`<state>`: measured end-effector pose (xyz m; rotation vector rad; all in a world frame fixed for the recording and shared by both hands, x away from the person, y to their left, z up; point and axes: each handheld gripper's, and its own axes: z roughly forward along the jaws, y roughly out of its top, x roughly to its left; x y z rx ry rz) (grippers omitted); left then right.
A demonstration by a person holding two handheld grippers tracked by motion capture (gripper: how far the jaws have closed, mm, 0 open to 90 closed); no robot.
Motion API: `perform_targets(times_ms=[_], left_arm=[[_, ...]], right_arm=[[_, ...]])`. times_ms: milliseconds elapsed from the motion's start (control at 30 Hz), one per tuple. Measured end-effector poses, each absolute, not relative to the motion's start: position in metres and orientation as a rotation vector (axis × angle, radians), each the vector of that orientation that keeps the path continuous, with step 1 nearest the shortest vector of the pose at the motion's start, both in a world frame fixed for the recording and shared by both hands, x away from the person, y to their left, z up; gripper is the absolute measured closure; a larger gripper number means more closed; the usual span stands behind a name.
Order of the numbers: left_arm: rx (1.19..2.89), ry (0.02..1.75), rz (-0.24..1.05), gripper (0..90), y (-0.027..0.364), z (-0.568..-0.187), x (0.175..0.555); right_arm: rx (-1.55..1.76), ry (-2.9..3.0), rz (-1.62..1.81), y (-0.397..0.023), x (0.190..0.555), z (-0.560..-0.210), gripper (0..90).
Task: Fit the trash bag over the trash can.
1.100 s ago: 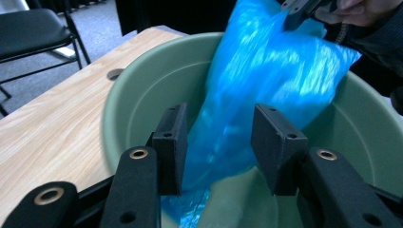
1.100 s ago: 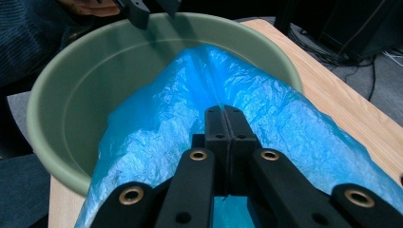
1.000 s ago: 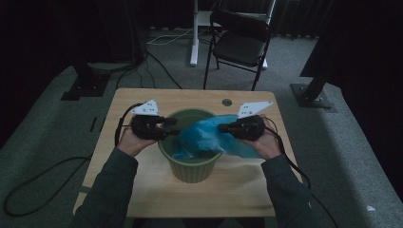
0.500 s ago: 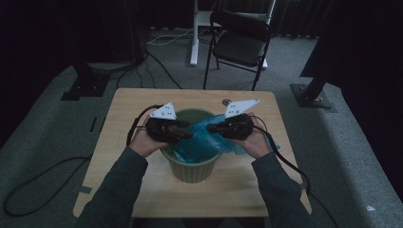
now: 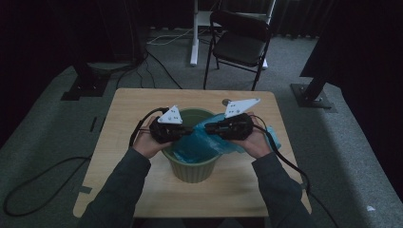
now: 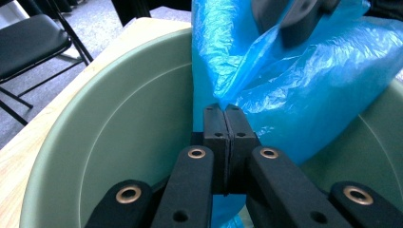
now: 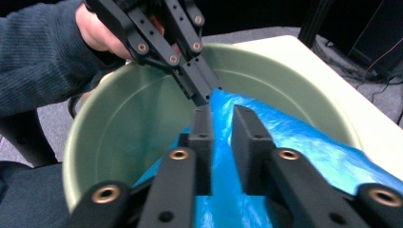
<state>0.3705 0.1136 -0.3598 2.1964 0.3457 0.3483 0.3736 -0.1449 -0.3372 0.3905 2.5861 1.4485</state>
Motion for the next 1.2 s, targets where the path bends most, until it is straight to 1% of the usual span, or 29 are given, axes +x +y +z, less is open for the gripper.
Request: perform_targets(times_ms=[67,200,400,600,667,700,733,767,800,900,967,1067,1100,1133,1200], left_arm=[[2.198,0.347,0.350,89.4,0.116,-0.360,0.370],[2.187,0.360,0.358,89.4,0.120,-0.360,0.369],[2.175,0.373,0.368,89.3,0.125,-0.360,0.368],[2.186,0.389,0.378,89.3,0.126,-0.362,0.371],[2.186,0.389,0.379,89.3,0.126,-0.362,0.371],[2.185,0.391,0.380,89.3,0.127,-0.362,0.371],[2.184,0.392,0.380,89.3,0.127,-0.362,0.371],[2.183,0.392,0.381,89.3,0.127,-0.362,0.371],[2.183,0.393,0.383,89.2,0.127,-0.362,0.371],[2.180,0.394,0.383,88.9,0.128,-0.362,0.371],[2.180,0.392,0.383,88.1,0.128,-0.362,0.371],[2.175,0.396,0.382,88.0,0.129,-0.362,0.371],[2.175,0.397,0.382,88.1,0.129,-0.362,0.371],[2.176,0.397,0.383,88.4,0.130,-0.362,0.371],[2.180,0.398,0.388,89.0,0.130,-0.362,0.371]], right_arm=[[0.392,2.562,1.465,-0.152,0.371,-0.333,73.0],[0.427,2.514,1.473,-0.173,0.365,-0.327,67.8],[0.495,2.479,1.451,-0.202,0.356,-0.327,59.2],[0.484,2.493,1.407,-0.211,0.348,-0.335,49.2],[0.477,2.497,1.375,-0.211,0.348,-0.338,48.2],[0.480,2.496,1.342,-0.211,0.348,-0.339,49.7],[0.481,2.487,1.302,-0.209,0.348,-0.341,56.5],[0.477,2.490,1.285,-0.209,0.348,-0.341,61.3],[0.477,2.493,1.257,-0.207,0.350,-0.342,69.2],[0.497,2.482,1.223,-0.204,0.354,-0.342,84.7],[0.512,2.472,1.230,-0.202,0.356,-0.341,90.0],[0.523,2.454,1.257,-0.201,0.358,-0.339,89.7],[0.519,2.454,1.280,-0.201,0.358,-0.338,85.0],[0.517,2.452,1.294,-0.201,0.357,-0.338,75.7],[0.509,2.453,1.303,-0.203,0.356,-0.337,63.9]])
